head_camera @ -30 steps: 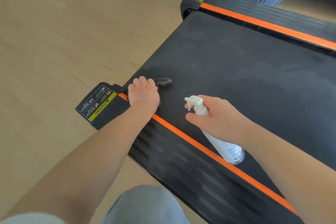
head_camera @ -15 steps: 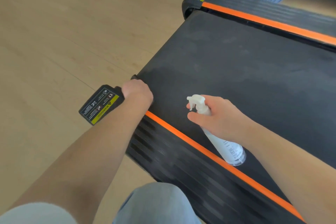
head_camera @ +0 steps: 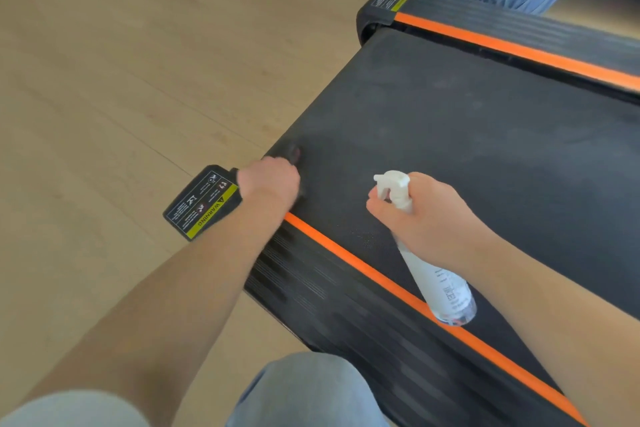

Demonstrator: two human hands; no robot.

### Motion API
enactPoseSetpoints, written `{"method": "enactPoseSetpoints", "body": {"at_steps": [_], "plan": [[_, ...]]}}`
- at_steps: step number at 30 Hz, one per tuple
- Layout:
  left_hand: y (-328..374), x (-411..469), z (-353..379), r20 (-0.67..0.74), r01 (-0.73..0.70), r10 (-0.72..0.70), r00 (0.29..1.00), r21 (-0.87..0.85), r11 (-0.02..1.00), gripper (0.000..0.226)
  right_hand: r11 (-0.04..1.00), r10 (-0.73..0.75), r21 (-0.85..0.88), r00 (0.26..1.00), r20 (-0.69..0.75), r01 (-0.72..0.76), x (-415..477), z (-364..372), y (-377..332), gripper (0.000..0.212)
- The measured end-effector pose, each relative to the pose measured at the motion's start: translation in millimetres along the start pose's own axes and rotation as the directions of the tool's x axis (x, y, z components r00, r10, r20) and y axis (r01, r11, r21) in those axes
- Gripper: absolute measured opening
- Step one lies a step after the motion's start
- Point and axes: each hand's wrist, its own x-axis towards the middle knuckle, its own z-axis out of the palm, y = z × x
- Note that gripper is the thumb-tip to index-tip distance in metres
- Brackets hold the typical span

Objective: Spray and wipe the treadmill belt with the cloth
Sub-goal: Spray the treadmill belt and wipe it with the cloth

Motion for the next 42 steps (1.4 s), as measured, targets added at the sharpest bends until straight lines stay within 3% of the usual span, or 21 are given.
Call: {"method": "enactPoseSetpoints", "body": {"at_steps": [2,5,10,13,15,18,21,24,27,30,33,38,40,42], "plan": [[-18.4,19.3,3.7,0.016,0.114,-0.114,0.993,-0.014,0.993,0.04,1.0,0.015,-0.011,1.0,0.015,-0.015,-3.4,-5.5,6.2,0.032],[-5.9,23.3,7.4,0.061,0.089,-0.089,0.994,0.003,0.996,0.035,0.999,0.041,-0.007,0.999,0.016,-0.041,-8.4,-11.3,15.0,0.03],[42.8,-4.2,-7.5,0.009,-0.195,0.196,0.981,-0.033,0.98,0.035,0.993,0.121,0.009,0.993,0.016,-0.121,-11.1,-12.7,19.0,0.043],[90.5,-50.8,-11.5,-0.034,-0.443,0.45,0.893,-0.253,0.86,0.033,0.988,0.134,0.071,0.991,0.008,-0.134,-13.0,-11.5,16.8,0.041],[111.8,-79.6,-12.2,-0.123,-0.528,0.521,0.845,-0.345,0.776,0.033,0.989,0.116,0.09,0.993,-0.015,-0.114,-15.9,-11.2,16.4,0.04],[104.0,-75.4,-4.1,-0.16,-0.496,0.47,0.868,-0.304,0.813,0.039,0.991,0.114,0.07,0.993,-0.039,-0.111,-19.4,-14.1,17.3,0.042],[63.8,-46.5,8.3,-0.148,-0.253,0.22,0.964,-0.263,0.931,0.036,0.988,0.137,0.073,0.99,-0.031,-0.134,-21.5,-17.0,21.1,0.043],[45.2,-29.0,11.8,-0.271,-0.101,0.066,0.96,-0.118,0.988,0.03,0.988,0.137,0.073,0.99,-0.038,-0.134,-23.9,-17.0,26.7,0.042],[64.3,-35.0,11.6,-0.351,-0.222,0.155,0.923,-0.159,0.962,0.032,0.989,0.134,0.068,0.99,-0.049,-0.13,-27.4,-18.2,28.7,0.042],[80.9,-47.1,22.3,-0.252,-0.251,0.182,0.95,-0.274,0.929,0.043,0.987,0.144,0.081,0.989,-0.042,-0.14,-29.2,-21.6,31.2,0.045],[91.0,-44.3,24.0,-0.168,-0.297,0.268,0.949,-0.183,0.937,0.038,0.986,0.148,0.082,0.988,-0.034,-0.144,-28.8,-24.0,36.3,0.046],[132.8,-102.2,-10.2,-0.112,-0.596,0.606,0.788,-0.384,0.705,0.028,0.989,0.142,-0.052,0.99,0.016,-0.141,-27.0,-24.1,44.2,0.039],[133.0,-99.6,-6.2,-0.188,-0.611,0.585,0.789,-0.345,0.713,0.027,0.966,0.196,-0.186,0.978,0.071,-0.18,-26.8,-25.0,55.5,0.042],[121.4,-81.5,3.4,-0.227,-0.479,0.424,0.877,-0.357,0.802,0.029,0.944,0.262,-0.236,0.96,0.103,-0.232,-30.6,-26.6,71.0,0.049]]}}
